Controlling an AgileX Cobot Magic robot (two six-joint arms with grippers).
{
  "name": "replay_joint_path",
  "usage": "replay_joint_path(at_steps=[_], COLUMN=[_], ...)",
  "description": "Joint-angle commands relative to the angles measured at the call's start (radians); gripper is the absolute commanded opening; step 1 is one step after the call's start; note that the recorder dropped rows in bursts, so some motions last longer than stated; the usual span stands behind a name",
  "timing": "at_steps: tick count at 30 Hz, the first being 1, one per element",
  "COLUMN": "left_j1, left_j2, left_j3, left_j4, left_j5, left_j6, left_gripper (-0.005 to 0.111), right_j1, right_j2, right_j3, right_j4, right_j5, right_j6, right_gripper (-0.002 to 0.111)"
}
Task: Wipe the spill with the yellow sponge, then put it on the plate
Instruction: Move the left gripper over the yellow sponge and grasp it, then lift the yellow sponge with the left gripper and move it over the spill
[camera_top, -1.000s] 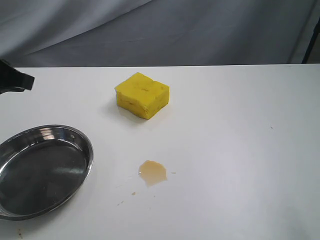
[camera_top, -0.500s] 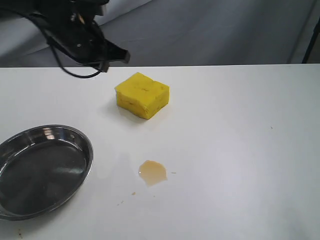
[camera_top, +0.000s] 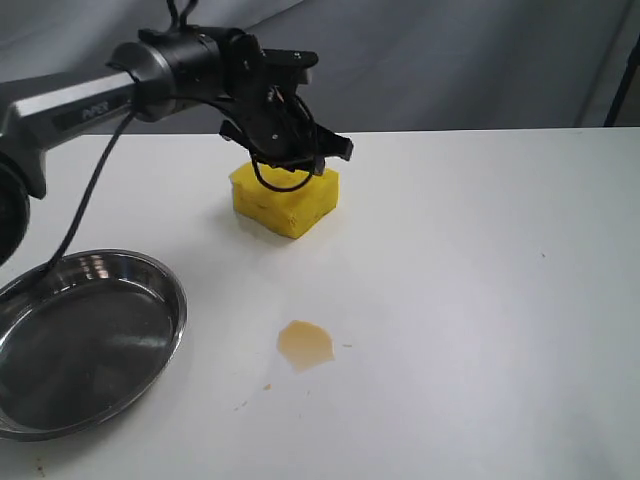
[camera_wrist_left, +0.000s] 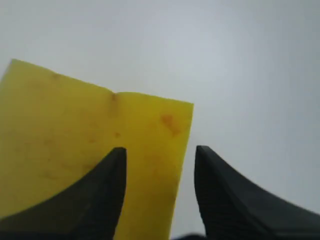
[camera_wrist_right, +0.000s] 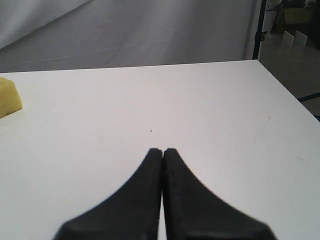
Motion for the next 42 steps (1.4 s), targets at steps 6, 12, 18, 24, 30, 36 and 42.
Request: replay_joint_path(at_steps=[6, 12, 18, 24, 30, 36, 42], left_j1=[-0.023, -0.023, -0.025, -0.025, -0.025, -0.031, -0.094], left_j2=[0.055, 0.082, 0.088, 0.080, 0.024, -0.042, -0.089], left_j3=[-0.011, -0.011, -0.011, -0.013, -0.066, -0.076, -0.076], left_j4=[0.085, 0.087, 0.090, 0.117, 0.173, 0.207, 0.209], left_j5=[0.016, 0.041, 0.131, 0.183, 0.272, 0.374, 0.469], left_j6=[0.039, 0.051, 0.065, 0.109, 0.109, 0.109, 0.106], left_gripper=[0.049, 0.047, 0.008, 0.000, 0.000, 0.000, 0.000], right_j1=[0.002, 0.002, 0.002, 0.002, 0.002, 0.002, 0.002], right_j2=[-0.004, -0.004, -0.004, -0.004, -0.004, -0.004, -0.004], right_j3=[0.004, 0.004, 0.004, 0.004, 0.004, 0.004, 0.004], right_j4=[-0.007, -0.007, -0.007, -0.007, -0.007, -0.007, -0.007], right_j5=[0.001, 0.001, 0.001, 0.001, 0.001, 0.001, 0.001], right_j6=[0.003, 0.003, 0.003, 0.003, 0.003, 0.003, 0.003], right_gripper=[0.000, 0.000, 0.000, 0.000, 0.000, 0.000, 0.000])
